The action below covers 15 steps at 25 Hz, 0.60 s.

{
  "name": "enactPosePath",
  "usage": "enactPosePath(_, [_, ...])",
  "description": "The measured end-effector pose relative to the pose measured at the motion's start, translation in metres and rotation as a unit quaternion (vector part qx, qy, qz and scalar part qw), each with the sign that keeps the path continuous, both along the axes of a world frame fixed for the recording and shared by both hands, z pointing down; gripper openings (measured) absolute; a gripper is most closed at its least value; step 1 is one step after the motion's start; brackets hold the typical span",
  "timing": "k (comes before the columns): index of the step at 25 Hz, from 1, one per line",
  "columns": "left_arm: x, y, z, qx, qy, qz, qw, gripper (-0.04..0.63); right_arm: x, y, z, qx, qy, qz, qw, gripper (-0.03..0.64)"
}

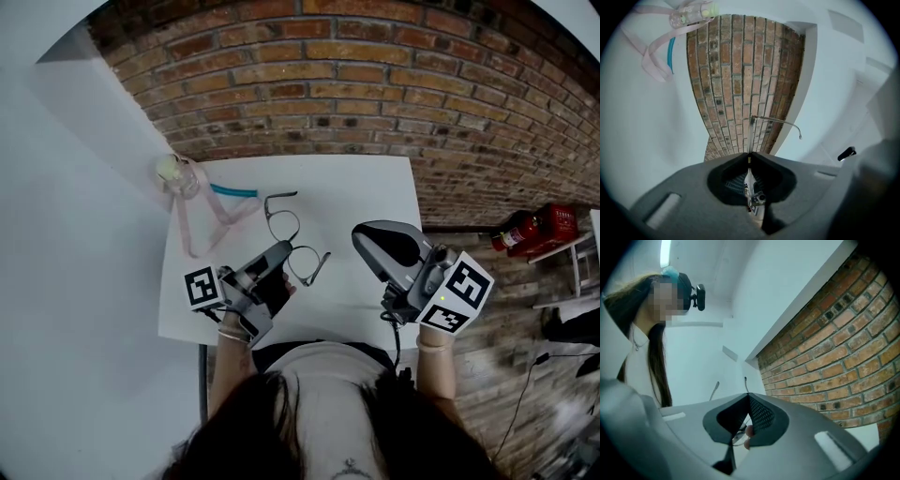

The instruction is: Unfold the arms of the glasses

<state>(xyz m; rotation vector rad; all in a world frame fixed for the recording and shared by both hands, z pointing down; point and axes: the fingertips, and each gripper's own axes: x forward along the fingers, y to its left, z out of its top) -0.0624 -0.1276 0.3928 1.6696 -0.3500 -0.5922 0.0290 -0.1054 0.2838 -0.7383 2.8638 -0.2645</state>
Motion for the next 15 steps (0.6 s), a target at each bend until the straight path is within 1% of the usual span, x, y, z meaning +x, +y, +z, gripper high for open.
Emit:
enactPosePath(5, [0.004,0.004,-0.001,-0.001,0.002,0.011,0.9999,0.023,0.001,-0.011,0.018,-0.012,0.023,0.040,0.999,0.006])
enactPosePath(10, [0.007,0.007,-0.001,-0.001,0.006,0.023,0.9997,0.023,0.001,-0.018,0.034,-0.022,0.043,0.063,0.997,0.006])
enactPosePath(15, [0.010,0.008,-0.003,0.001,0.010,0.032,0.9994,0.023,0.006,-0.028,0.048,-0.034,0.069,0.096,0.992,0.006])
